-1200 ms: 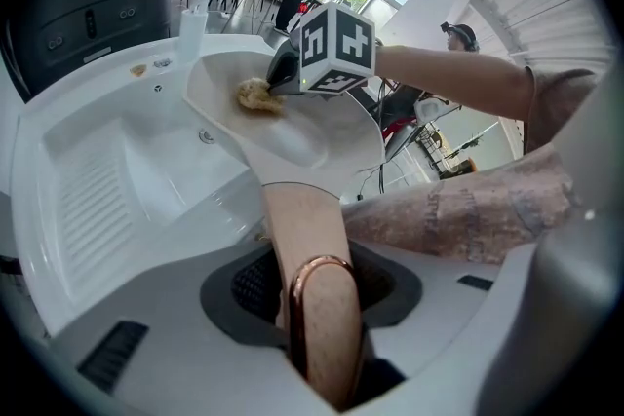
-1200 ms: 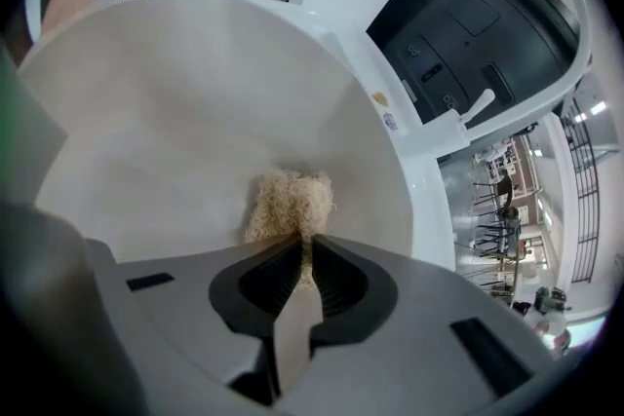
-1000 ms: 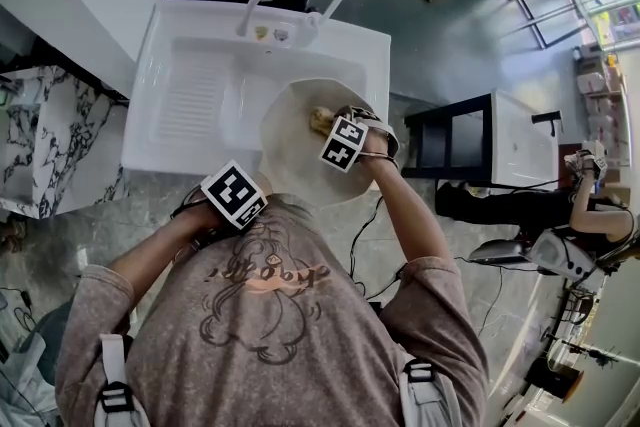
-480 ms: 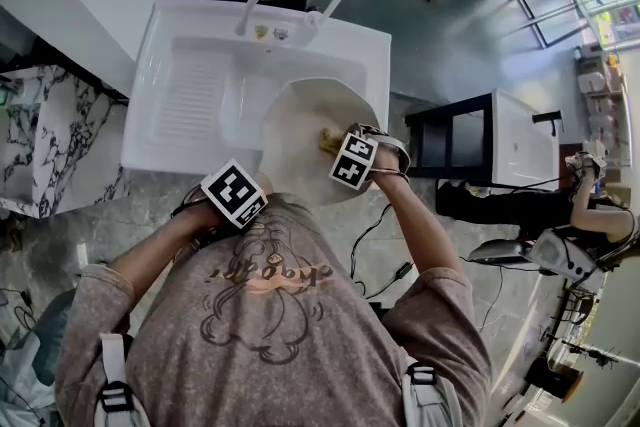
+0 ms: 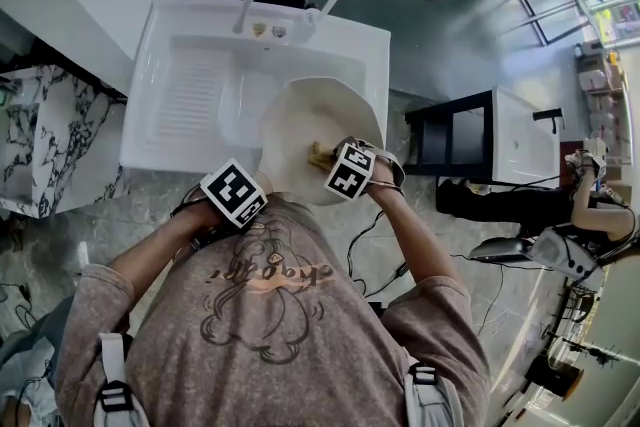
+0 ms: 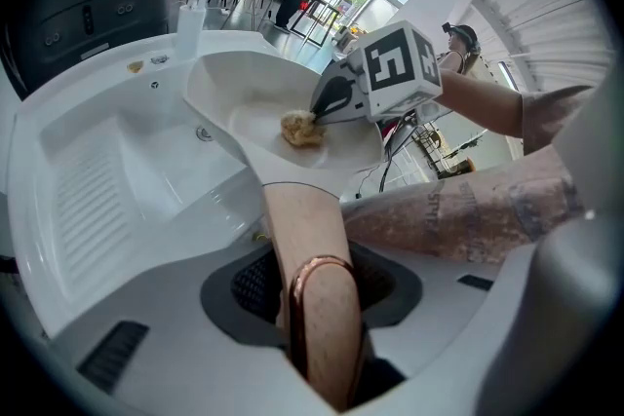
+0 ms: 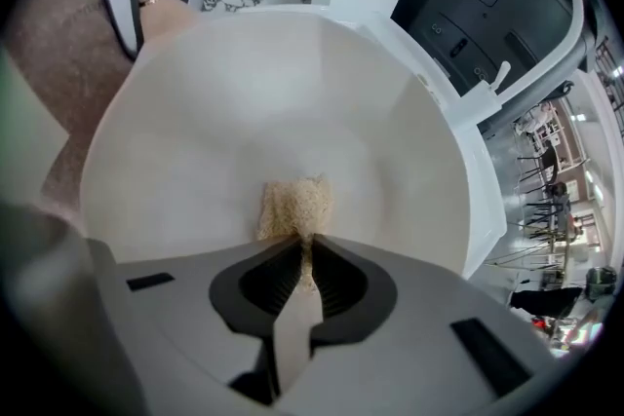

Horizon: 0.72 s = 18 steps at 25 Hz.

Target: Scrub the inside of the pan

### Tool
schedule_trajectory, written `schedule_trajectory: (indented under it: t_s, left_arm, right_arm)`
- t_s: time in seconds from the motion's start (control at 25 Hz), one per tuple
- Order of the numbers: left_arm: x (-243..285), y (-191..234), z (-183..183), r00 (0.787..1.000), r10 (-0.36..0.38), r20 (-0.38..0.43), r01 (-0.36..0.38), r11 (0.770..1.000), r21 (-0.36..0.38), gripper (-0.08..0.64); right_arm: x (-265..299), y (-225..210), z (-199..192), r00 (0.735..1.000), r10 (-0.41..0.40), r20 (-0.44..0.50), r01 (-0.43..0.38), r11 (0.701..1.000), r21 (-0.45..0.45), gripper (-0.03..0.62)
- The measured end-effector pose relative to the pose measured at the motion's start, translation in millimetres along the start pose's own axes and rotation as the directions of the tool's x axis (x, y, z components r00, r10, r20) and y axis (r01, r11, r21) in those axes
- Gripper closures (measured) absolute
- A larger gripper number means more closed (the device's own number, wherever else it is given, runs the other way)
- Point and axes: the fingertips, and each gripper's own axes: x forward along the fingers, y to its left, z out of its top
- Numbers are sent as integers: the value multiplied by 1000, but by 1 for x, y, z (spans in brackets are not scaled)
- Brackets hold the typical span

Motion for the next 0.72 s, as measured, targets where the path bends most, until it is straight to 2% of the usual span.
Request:
schedule_trajectory:
  t_s: [0.12,0.4,0.6,0.72]
  left_arm:
    - [1,1,-1,1000,2,-3,-2,1000,-1,397]
    - [2,-2,0,1000,-1,-5,1,1000,-4,397]
    - [1,-1,-2,1000,-5,-3,5,1000,-14,397]
    - [2,-1,-1,1000,-17,10,17,1000,-26,397]
  right_arm:
    - [-4,14,13,998,37,50,-38,999,17,545]
    - [-3,20,40,994,38,101,-38,999,0,545]
    - [0,9,67,986,5,167,-10,999,32,545]
    - [-4,-3,81,975,-30,219,12,997,83,545]
